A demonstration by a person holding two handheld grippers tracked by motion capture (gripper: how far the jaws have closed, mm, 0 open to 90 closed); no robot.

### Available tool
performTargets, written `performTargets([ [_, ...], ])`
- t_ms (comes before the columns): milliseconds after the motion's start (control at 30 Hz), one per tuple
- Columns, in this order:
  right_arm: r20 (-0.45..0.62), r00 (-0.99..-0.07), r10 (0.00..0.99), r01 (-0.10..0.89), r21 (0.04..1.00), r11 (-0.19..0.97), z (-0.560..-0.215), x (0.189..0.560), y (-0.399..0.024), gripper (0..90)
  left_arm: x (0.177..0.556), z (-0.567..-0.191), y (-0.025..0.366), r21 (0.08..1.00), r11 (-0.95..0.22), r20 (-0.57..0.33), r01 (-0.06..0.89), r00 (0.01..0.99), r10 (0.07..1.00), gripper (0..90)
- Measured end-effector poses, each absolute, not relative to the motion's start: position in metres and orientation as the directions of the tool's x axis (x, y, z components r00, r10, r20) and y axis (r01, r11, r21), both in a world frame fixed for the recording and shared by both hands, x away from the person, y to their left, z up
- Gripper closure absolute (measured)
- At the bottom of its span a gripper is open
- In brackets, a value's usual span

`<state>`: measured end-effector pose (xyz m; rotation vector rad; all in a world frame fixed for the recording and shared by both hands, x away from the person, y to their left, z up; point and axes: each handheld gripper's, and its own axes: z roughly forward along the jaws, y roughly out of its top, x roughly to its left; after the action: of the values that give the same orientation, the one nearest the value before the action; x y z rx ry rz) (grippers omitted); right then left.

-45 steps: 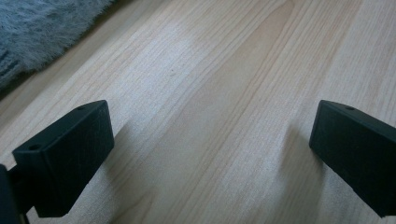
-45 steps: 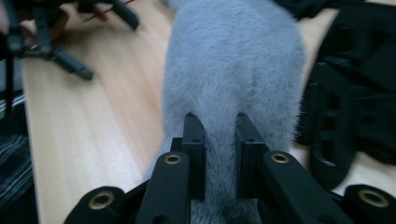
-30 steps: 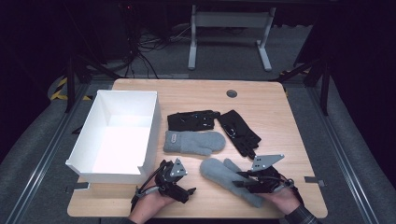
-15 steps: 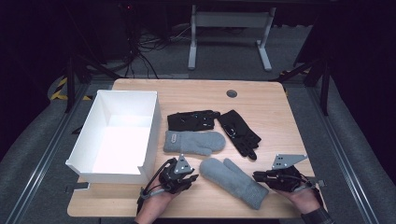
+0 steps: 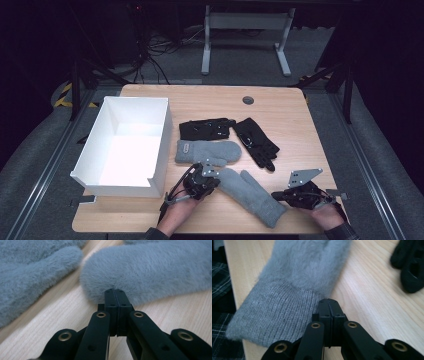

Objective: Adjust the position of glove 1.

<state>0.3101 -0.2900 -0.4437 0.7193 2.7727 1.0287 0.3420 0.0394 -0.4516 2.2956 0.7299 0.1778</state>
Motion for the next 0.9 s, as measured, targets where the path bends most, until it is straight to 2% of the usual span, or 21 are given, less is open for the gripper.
performTargets([
  [500,0.132,-0.937,0.325,0.332,0.633,0.699,-0.449,0.308,-0.256,90.0,0.359,-0.453,0.011,0.678,-0.587,-0.096,0.442,0.845,0.526,90.0],
  [900,0.15,-0.956,0.253,0.289,0.639,0.713,-0.453,0.309,-0.217,90.0,0.371,-0.451,-0.004,0.69,-0.568,-0.127,0.447,0.848,0.514,90.0],
])
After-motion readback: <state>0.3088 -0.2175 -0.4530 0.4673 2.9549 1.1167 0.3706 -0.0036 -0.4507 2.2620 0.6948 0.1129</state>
